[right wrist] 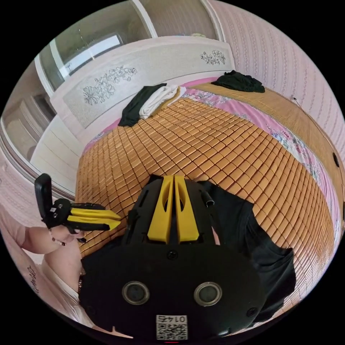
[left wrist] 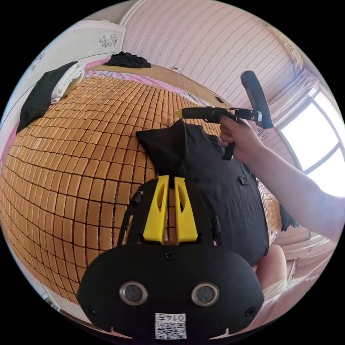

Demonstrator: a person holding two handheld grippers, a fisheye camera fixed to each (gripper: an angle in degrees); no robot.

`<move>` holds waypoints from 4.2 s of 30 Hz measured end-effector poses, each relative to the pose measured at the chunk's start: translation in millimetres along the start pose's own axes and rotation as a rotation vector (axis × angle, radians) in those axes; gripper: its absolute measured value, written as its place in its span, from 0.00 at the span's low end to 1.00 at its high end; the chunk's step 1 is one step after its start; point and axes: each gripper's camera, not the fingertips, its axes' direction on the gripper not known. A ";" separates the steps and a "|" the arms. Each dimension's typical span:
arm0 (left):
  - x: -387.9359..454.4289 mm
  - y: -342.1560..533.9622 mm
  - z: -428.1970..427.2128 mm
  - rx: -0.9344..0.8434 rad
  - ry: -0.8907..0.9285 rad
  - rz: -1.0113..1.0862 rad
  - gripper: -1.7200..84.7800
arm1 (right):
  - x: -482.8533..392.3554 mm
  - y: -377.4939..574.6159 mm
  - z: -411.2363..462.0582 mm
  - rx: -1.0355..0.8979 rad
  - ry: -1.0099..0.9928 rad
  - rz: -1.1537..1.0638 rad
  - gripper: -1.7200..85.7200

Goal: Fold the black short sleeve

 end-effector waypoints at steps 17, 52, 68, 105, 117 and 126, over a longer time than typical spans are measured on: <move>247.0 -88.1 80.2 -0.217 0.243 0.569 0.07 | 118.6 373.6 -189.8 0.025 0.389 0.647 0.10; 337.9 -173.8 97.8 -0.153 0.392 0.637 0.08 | 65.1 528.0 -247.7 0.073 0.432 0.643 0.06; 69.6 73.0 -89.3 -0.414 -0.008 0.157 0.11 | -89.6 541.8 -215.2 -0.351 0.335 0.549 0.13; -5.1 143.6 -58.4 -0.455 -0.123 0.218 0.08 | -105.7 357.8 -195.8 -0.597 0.425 0.462 0.04; -41.7 90.4 -31.1 -0.158 -0.012 0.127 0.08 | -108.7 128.4 -110.1 -0.345 0.249 0.072 0.06; -92.6 61.0 9.9 -0.028 0.099 -0.076 0.11 | -109.0 -34.0 -13.6 -0.317 0.162 -0.137 0.07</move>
